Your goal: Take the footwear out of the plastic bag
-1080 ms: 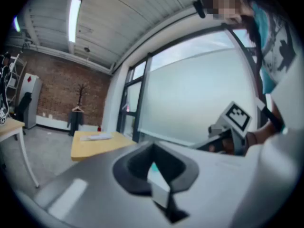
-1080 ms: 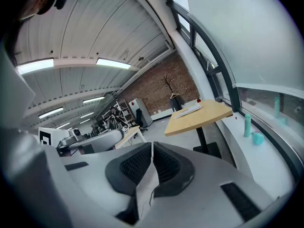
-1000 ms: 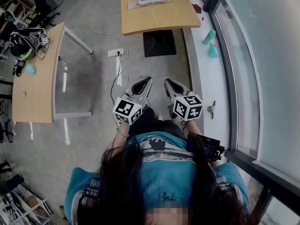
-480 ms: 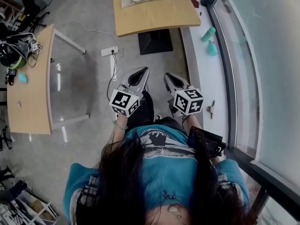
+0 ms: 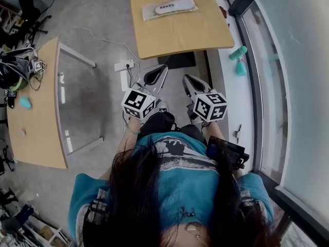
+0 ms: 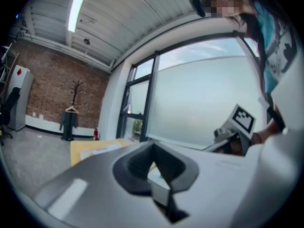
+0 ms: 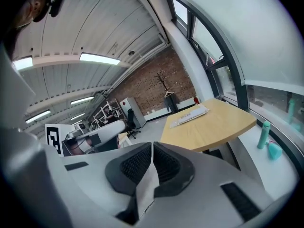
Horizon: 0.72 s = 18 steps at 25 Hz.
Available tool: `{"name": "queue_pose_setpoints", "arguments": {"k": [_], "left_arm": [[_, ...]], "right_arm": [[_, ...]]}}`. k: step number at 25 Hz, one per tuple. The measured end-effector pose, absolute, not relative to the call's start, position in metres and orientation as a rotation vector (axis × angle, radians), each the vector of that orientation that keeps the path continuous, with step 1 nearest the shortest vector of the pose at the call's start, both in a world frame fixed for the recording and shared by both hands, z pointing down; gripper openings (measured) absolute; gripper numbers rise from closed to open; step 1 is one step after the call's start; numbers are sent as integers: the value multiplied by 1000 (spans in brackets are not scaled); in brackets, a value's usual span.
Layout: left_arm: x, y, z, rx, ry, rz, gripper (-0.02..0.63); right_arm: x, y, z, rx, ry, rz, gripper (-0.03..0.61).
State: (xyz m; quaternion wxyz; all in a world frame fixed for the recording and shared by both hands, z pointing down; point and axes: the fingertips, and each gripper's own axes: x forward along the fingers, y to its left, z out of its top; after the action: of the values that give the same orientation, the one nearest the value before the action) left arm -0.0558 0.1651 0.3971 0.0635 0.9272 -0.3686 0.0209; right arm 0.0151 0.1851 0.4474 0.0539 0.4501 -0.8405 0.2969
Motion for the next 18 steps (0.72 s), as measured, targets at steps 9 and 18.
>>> {"name": "queue_pose_setpoints", "arguments": {"k": [9,18], "left_arm": [[-85,88,416,2724,-1077,-19,2],[-90,20,424,2683,-1135,-13,2]], "right_arm": [[0,121,462,1399,-2444,930,20],[1,46,469,1363,-2452,965,20]]}}
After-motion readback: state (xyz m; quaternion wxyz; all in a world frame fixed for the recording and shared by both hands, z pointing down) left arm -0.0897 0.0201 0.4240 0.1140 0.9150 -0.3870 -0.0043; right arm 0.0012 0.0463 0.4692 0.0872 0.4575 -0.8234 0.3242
